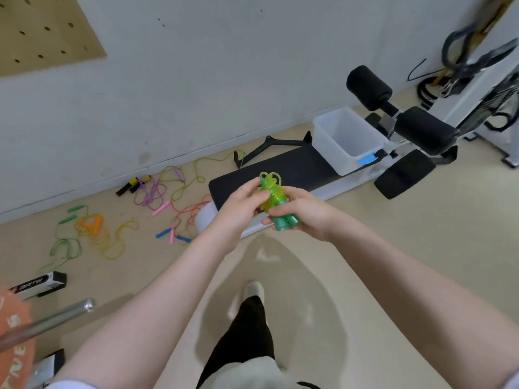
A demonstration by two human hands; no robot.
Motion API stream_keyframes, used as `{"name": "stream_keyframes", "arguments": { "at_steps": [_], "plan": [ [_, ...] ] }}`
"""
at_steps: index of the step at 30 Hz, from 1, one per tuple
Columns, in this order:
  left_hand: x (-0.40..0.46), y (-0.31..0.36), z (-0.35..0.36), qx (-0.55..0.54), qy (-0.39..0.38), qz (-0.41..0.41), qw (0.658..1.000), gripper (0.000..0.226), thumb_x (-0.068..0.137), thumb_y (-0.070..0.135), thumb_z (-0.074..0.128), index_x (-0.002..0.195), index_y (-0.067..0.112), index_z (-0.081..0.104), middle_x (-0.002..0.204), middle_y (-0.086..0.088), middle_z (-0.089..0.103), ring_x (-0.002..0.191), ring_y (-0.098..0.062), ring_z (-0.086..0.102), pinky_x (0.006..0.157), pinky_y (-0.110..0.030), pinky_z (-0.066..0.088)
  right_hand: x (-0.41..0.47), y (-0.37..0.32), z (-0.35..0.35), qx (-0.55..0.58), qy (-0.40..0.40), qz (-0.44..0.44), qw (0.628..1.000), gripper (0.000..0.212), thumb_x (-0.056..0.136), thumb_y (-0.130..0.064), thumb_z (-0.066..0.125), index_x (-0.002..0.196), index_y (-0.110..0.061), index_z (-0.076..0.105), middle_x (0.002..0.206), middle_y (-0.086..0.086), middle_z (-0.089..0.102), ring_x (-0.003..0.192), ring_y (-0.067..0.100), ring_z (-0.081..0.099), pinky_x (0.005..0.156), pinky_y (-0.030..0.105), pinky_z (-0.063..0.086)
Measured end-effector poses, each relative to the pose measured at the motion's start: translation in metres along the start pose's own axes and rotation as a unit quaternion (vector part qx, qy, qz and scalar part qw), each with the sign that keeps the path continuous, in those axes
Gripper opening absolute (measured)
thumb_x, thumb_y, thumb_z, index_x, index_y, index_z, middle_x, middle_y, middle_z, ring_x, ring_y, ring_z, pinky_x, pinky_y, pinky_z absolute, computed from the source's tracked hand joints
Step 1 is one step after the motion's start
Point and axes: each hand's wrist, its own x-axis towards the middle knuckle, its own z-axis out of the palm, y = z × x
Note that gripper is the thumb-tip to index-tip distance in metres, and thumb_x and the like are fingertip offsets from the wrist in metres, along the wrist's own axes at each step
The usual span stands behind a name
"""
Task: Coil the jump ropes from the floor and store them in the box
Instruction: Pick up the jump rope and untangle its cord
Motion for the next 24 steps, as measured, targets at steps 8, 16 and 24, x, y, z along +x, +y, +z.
{"name": "stream_keyframes", "arguments": {
  "at_steps": [8, 16, 24],
  "plan": [
    [0.173, 0.045, 0.015, 0.066, -0.162, 0.024, 0.984, 0.056, 0.077, 0.030, 0.071, 0.126, 0.039, 0.046, 0.132, 0.001, 0.053, 0.110, -0.019, 0.056, 0.085, -0.031, 0.047, 0.084, -0.048, -0.126, 0.099, -0.085, 0.018, 0.991, 0.036, 0.077, -0.011, 0.056, 0.112, -0.012, 0.054, 0.099, 0.004, 0.063, 0.070, 0.014, 0.060, 0.064, 0.024, 0.050],
    [0.344, 0.110, 0.055, 0.129, -0.092, 0.032, 0.987, 0.047, 0.082, 0.032, 0.070, 0.124, 0.023, 0.051, 0.103, 0.004, 0.059, 0.093, -0.012, 0.061, 0.081, -0.028, 0.053, 0.188, -0.105, -0.225, -0.063, 0.119, 0.016, 0.991, 0.036, 0.083, -0.024, 0.068, 0.113, -0.019, 0.049, 0.093, -0.004, 0.063, 0.077, 0.012, 0.065, 0.075, 0.027, 0.056],
    [0.457, 0.108, 0.119, 0.156, -0.085, -0.010, 0.984, 0.053, 0.086, 0.027, 0.066, 0.133, 0.021, 0.043, 0.113, 0.009, 0.054, 0.091, 0.000, 0.053, 0.068, -0.010, 0.045, 0.253, -0.098, -0.347, -0.253, 0.177, 0.034, 0.951, 0.048, 0.080, -0.026, 0.069, 0.121, -0.017, 0.046, 0.104, 0.000, 0.060, 0.095, 0.017, 0.058, 0.076, 0.026, 0.049]
  ]
}}
